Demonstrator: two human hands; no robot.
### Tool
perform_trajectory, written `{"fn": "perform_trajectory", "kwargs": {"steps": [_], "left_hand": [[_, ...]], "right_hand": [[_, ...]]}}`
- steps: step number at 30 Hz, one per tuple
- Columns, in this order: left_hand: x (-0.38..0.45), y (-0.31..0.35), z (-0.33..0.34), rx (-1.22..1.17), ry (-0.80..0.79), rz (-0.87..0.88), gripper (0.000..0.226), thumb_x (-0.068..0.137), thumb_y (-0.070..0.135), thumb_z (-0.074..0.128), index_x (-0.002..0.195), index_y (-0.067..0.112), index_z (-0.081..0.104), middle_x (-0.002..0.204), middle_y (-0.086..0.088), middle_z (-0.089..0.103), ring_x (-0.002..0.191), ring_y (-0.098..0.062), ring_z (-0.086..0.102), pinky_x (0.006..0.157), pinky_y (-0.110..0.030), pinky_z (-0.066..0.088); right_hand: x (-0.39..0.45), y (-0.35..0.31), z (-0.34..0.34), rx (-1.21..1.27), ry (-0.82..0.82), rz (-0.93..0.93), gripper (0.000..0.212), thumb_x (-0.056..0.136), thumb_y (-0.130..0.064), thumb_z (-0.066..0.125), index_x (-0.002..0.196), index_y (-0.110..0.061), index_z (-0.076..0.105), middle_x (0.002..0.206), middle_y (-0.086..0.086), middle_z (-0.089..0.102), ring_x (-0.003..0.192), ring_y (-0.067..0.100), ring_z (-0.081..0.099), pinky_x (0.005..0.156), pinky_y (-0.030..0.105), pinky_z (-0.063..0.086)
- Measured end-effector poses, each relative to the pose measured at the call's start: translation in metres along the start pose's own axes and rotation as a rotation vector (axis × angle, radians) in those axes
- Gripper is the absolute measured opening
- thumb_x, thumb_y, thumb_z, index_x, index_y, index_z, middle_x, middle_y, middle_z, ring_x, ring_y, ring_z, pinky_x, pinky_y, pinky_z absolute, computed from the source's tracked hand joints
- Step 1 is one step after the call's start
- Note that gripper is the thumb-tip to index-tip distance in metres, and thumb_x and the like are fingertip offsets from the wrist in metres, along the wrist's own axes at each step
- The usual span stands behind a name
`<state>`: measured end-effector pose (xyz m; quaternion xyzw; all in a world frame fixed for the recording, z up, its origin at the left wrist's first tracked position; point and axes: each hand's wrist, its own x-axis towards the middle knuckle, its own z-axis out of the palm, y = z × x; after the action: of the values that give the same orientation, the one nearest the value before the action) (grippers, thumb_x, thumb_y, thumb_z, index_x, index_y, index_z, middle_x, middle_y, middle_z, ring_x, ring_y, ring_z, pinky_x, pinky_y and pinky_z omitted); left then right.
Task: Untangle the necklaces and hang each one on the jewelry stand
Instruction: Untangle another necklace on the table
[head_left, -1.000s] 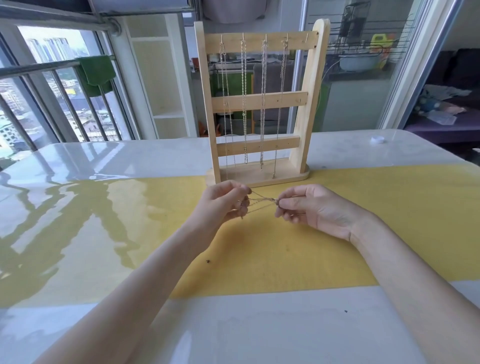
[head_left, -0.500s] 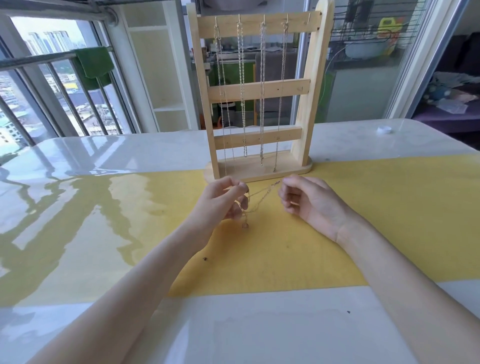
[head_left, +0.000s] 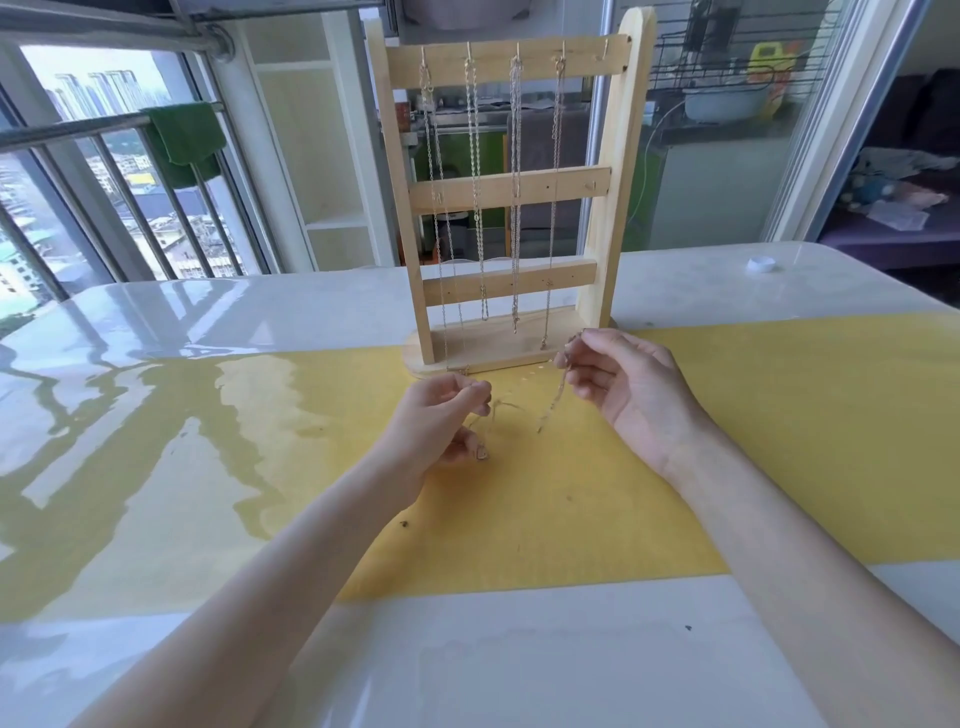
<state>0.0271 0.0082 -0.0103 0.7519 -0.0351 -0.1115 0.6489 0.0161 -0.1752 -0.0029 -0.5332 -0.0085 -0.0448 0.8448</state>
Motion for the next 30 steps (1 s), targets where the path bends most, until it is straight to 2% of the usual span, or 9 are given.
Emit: {"fn": "perform_trajectory", "kwargs": {"steps": [4, 6, 9, 12, 14, 16, 19, 22, 30], "left_hand": [[-0.002, 0.003, -0.004, 0.089, -0.026, 0.008, 0.026, 0.095, 0.031, 0.055, 0.079, 0.015, 0.068, 0.078, 0.003, 0.057, 0.045, -0.01, 0.03, 0.041, -0.016, 0.028], [-0.004, 0.006, -0.004, 0.167, -0.057, 0.006, 0.028, 0.095, 0.033, 0.054, 0.077, 0.017, 0.07, 0.081, 0.003, 0.061, 0.046, -0.009, 0.039, 0.044, -0.016, 0.033], [-0.002, 0.006, -0.003, 0.353, -0.036, 0.077, 0.021, 0.093, 0.03, 0.057, 0.079, 0.023, 0.07, 0.09, 0.004, 0.066, 0.075, -0.007, 0.06, 0.055, -0.016, 0.046], [0.001, 0.008, 0.001, 0.32, 0.008, 0.232, 0.007, 0.089, 0.025, 0.063, 0.085, 0.027, 0.069, 0.098, 0.013, 0.067, 0.1, -0.007, 0.061, 0.074, -0.025, 0.053], [-0.002, 0.013, 0.005, 0.15, -0.057, 0.268, 0.008, 0.089, 0.017, 0.064, 0.091, 0.023, 0.068, 0.094, 0.01, 0.07, 0.098, -0.008, 0.065, 0.071, -0.021, 0.053], [-0.006, 0.018, 0.008, 0.031, -0.106, 0.266, 0.008, 0.089, 0.013, 0.063, 0.091, 0.018, 0.068, 0.083, 0.006, 0.072, 0.086, -0.007, 0.068, 0.067, -0.017, 0.051], [-0.008, 0.02, 0.007, 0.022, -0.045, 0.281, 0.01, 0.088, 0.011, 0.065, 0.078, 0.014, 0.067, 0.068, 0.005, 0.071, 0.068, -0.002, 0.065, 0.06, -0.014, 0.048], [-0.007, 0.022, 0.005, -0.003, -0.031, 0.256, 0.011, 0.088, 0.012, 0.064, 0.077, 0.013, 0.068, 0.067, 0.004, 0.07, 0.066, -0.003, 0.065, 0.06, -0.014, 0.048], [-0.005, 0.023, -0.002, -0.313, -0.105, 0.11, 0.023, 0.073, 0.025, 0.067, 0.09, 0.011, 0.072, 0.071, 0.001, 0.069, 0.066, -0.003, 0.064, 0.063, -0.014, 0.053]], "right_hand": [[0.0, -0.007, -0.003, 0.037, 0.036, -0.038, 0.024, 0.094, -0.008, 0.048, 0.073, -0.007, 0.06, 0.06, 0.003, 0.063, 0.054, 0.012, 0.052, 0.049, 0.017, 0.041], [0.0, -0.008, -0.004, -0.017, 0.04, -0.065, 0.027, 0.094, -0.007, 0.049, 0.07, -0.008, 0.063, 0.06, 0.002, 0.062, 0.055, 0.012, 0.052, 0.05, 0.017, 0.041], [0.0, -0.01, -0.003, -0.155, -0.014, -0.095, 0.025, 0.093, -0.005, 0.052, 0.072, -0.006, 0.066, 0.061, 0.002, 0.063, 0.058, 0.014, 0.052, 0.052, 0.017, 0.043], [-0.002, -0.011, 0.0, -0.273, -0.133, -0.082, 0.016, 0.09, -0.005, 0.056, 0.079, -0.002, 0.067, 0.064, 0.005, 0.066, 0.057, 0.012, 0.055, 0.055, 0.018, 0.045], [-0.003, -0.01, 0.005, -0.313, -0.226, -0.048, 0.007, 0.081, -0.006, 0.064, 0.083, -0.001, 0.069, 0.068, 0.007, 0.067, 0.058, 0.013, 0.057, 0.058, 0.019, 0.047], [-0.004, -0.009, 0.007, -0.337, -0.285, -0.016, 0.015, 0.07, -0.009, 0.069, 0.084, -0.002, 0.068, 0.071, 0.007, 0.068, 0.059, 0.013, 0.059, 0.058, 0.02, 0.049], [-0.004, -0.009, 0.008, -0.387, -0.307, -0.025, 0.012, 0.071, -0.006, 0.07, 0.082, -0.005, 0.066, 0.07, 0.008, 0.068, 0.058, 0.012, 0.059, 0.059, 0.02, 0.049], [-0.005, -0.008, 0.008, -0.426, -0.316, -0.019, 0.011, 0.078, 0.001, 0.067, 0.085, -0.006, 0.063, 0.066, 0.005, 0.068, 0.059, 0.013, 0.059, 0.059, 0.02, 0.047], [-0.006, -0.017, 0.005, -0.397, -0.313, 0.017, 0.028, 0.07, -0.01, 0.07, 0.096, -0.007, 0.062, 0.072, 0.01, 0.07, 0.058, 0.012, 0.056, 0.059, 0.019, 0.047]]}}
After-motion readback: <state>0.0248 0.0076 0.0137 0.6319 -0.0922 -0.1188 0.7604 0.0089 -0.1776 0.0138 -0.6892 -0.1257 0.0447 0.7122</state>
